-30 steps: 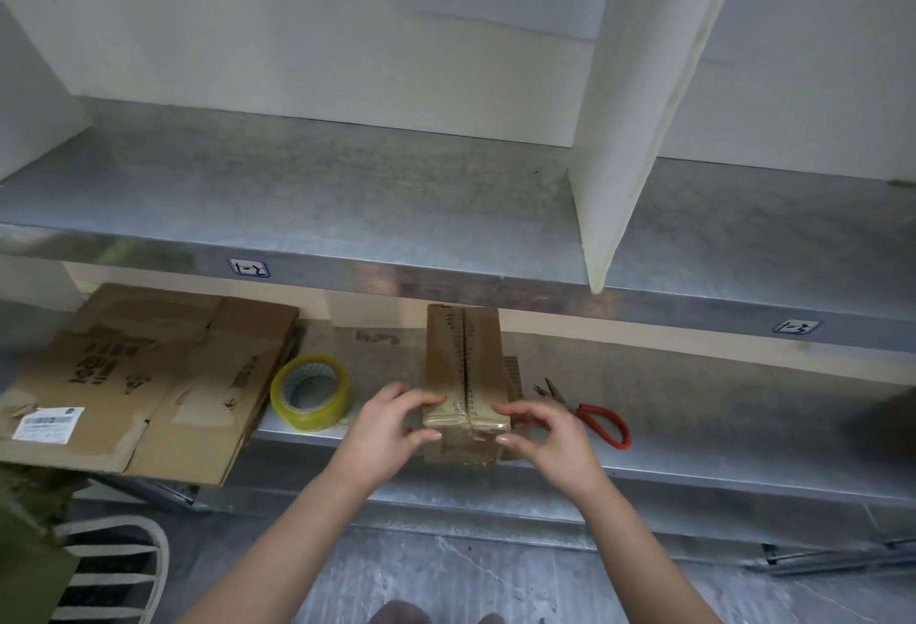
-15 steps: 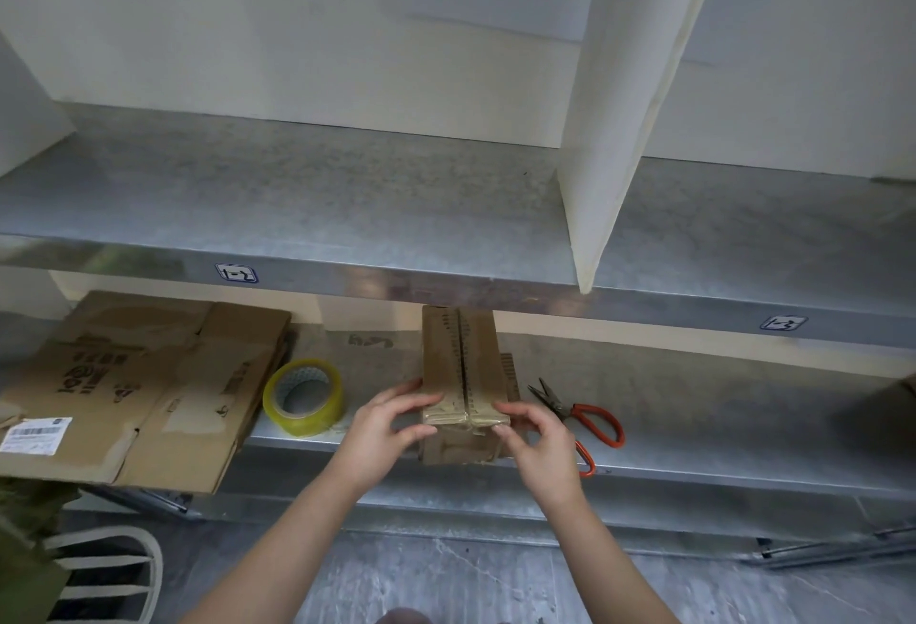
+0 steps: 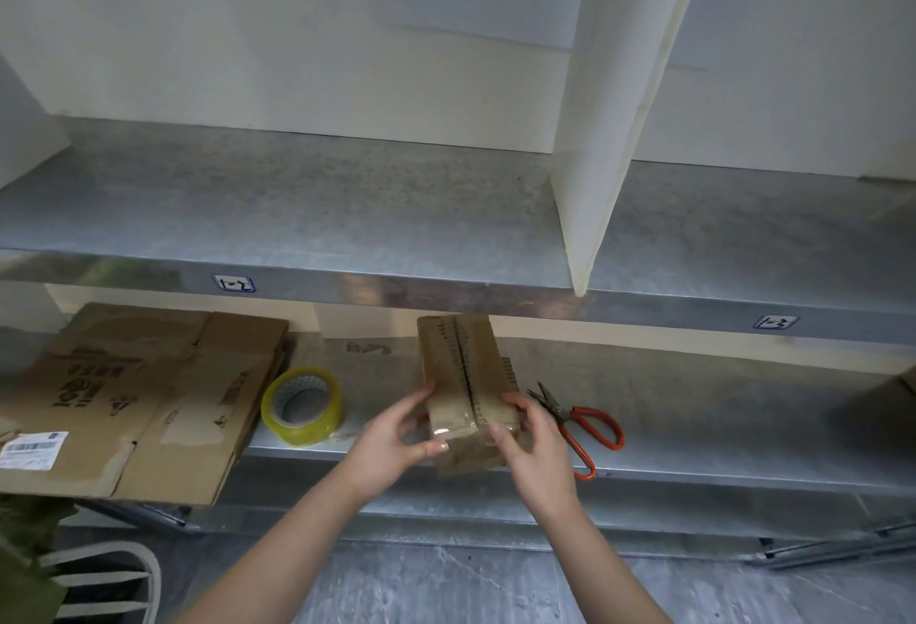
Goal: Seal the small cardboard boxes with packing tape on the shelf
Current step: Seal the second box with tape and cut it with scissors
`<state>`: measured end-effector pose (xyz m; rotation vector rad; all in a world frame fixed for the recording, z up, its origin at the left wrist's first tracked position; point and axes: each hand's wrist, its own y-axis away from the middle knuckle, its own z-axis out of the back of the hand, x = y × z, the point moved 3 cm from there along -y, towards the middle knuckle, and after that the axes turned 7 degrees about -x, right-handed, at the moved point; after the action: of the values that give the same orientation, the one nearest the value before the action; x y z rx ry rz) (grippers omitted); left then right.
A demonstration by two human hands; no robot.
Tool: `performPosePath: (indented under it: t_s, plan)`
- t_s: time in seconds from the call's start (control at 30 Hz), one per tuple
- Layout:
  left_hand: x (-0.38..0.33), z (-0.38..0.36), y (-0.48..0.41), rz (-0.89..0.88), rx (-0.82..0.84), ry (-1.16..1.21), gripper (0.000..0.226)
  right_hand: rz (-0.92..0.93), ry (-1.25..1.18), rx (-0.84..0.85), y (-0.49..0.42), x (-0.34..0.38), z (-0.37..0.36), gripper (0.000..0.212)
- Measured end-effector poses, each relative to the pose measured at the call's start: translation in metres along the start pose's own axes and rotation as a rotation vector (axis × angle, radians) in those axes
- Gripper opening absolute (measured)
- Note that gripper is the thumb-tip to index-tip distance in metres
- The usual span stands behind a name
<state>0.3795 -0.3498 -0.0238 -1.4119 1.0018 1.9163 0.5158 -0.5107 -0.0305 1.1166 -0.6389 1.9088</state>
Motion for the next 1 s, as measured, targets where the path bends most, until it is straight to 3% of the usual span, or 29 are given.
performPosePath:
  t_s: [0.1,0.2,0.3,0.37,0.47,0.6,0.67,0.77,0.9,1.0]
  plan:
    - [0.006,-0.005,0.008,-0.021,0.031,-0.073,0.063,0.045,0.062,0.013,0.003,0.001,0.005,0.063]
    - [-0.012,0.011,-0.014,-0.155,-0.063,-0.342,0.050,0.017,0.045,0.058,-0.004,-0.003,0.014,0.064]
    - [-0.033,0.031,-0.054,-0.207,-0.117,-0.600,0.071,-0.061,-0.014,0.134,-0.013,-0.008,0.024,0.063]
    - [-0.037,0.039,-0.074,-0.148,-0.022,-0.625,0.077,-0.069,0.028,0.082,-0.012,-0.010,0.026,0.073]
    - [-0.029,0.038,-0.078,-0.117,0.075,-0.531,0.073,-0.221,0.085,-0.037,0.000,-0.011,0.024,0.100]
    - [-0.021,0.036,-0.056,-0.203,-0.106,-0.547,0.073,-0.270,-0.032,-0.059,0.007,-0.011,0.019,0.089]
    - [-0.017,0.035,-0.038,-0.211,-0.224,-0.504,0.073,-0.275,-0.140,-0.077,-0.001,-0.009,0.020,0.074]
    - [-0.006,0.024,-0.008,-0.173,-0.344,-0.399,0.072,-0.172,-0.053,-0.030,-0.017,0.000,0.019,0.060]
    - [0.006,0.007,0.008,-0.084,-0.210,-0.270,0.063,-0.065,0.153,-0.065,-0.035,0.009,0.024,0.068]
    - [-0.004,0.023,-0.009,-0.183,-0.234,-0.512,0.054,-0.032,0.249,-0.107,-0.041,0.014,0.023,0.067]
